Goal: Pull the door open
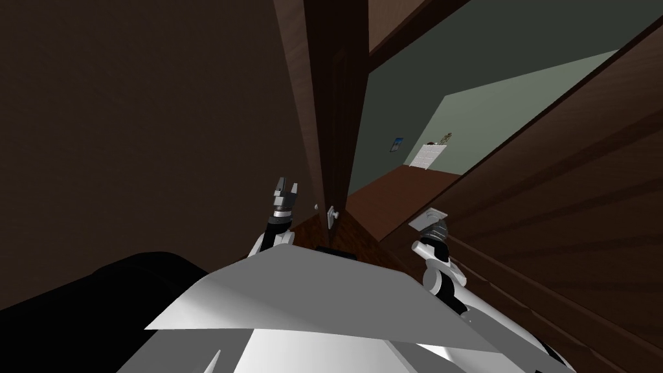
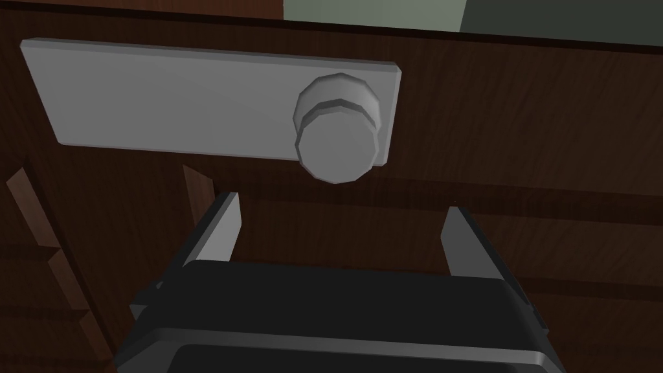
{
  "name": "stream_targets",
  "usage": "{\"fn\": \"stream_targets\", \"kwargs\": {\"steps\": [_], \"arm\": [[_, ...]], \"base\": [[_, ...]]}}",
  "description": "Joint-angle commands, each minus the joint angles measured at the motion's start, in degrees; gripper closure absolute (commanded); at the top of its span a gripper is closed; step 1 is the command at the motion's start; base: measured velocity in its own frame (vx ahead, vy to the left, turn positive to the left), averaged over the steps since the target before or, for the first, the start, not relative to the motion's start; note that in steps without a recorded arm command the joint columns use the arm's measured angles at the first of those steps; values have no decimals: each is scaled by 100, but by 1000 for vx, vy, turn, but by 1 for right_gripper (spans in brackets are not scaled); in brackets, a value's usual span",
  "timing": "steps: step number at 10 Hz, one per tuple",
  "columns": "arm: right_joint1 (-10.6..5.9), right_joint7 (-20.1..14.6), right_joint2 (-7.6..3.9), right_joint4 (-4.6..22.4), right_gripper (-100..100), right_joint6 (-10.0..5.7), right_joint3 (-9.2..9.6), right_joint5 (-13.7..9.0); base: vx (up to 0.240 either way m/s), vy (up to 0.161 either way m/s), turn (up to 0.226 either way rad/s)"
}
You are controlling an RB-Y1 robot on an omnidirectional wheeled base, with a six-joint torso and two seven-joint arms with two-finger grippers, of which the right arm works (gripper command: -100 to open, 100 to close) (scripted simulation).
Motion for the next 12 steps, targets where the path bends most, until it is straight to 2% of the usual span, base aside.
{"fn": "stream_targets", "kwargs": {"steps": [1,6,7,12], "arm": [[1,0,0,-2,-100,4,-1,0],[1,0,0,-2,-100,4,-1,0],[23,50,-35,31,-100,-7,-108,-41],[42,91,-65,59,-100,-15,-197,-74]], "base": [[-2,4,-18],[1,5,1],[19,-66,192],[1,-58,88]]}}
